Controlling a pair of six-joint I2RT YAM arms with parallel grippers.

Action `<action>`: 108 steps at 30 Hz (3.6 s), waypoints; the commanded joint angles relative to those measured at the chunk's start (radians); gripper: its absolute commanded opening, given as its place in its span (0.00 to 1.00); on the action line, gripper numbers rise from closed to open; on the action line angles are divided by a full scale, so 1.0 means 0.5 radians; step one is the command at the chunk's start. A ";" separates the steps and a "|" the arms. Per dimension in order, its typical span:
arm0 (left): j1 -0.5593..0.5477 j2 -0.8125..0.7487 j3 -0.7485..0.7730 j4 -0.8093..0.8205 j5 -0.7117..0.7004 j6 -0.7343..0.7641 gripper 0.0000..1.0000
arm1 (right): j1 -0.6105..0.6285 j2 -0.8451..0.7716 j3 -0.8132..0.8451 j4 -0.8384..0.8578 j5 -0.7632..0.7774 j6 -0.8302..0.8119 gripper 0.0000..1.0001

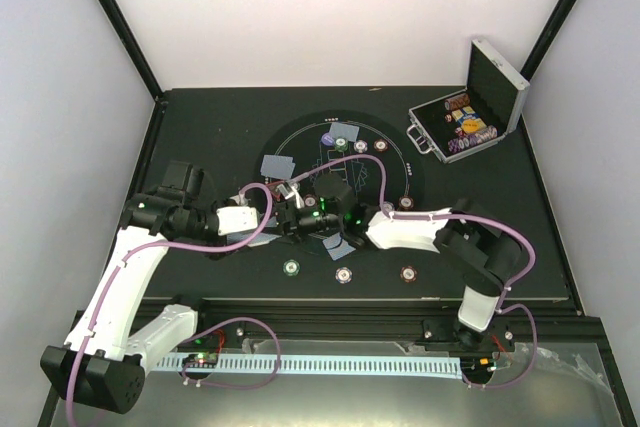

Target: Distribute texas hold em gaming equipment

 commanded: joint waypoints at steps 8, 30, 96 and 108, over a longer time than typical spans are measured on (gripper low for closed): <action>0.004 -0.067 0.008 0.075 0.046 0.040 0.02 | -0.049 -0.154 -0.028 -0.270 0.011 -0.082 0.47; 0.005 -0.062 -0.034 0.113 0.036 0.028 0.02 | -0.096 -0.530 -0.025 -0.833 0.063 -0.361 0.23; -0.004 0.049 0.065 0.104 0.088 -0.105 0.02 | -1.496 1.002 2.015 -2.261 0.402 -1.303 0.50; -0.008 0.028 0.076 0.093 0.051 -0.105 0.02 | -1.185 -0.193 0.583 -1.639 0.187 -1.137 0.77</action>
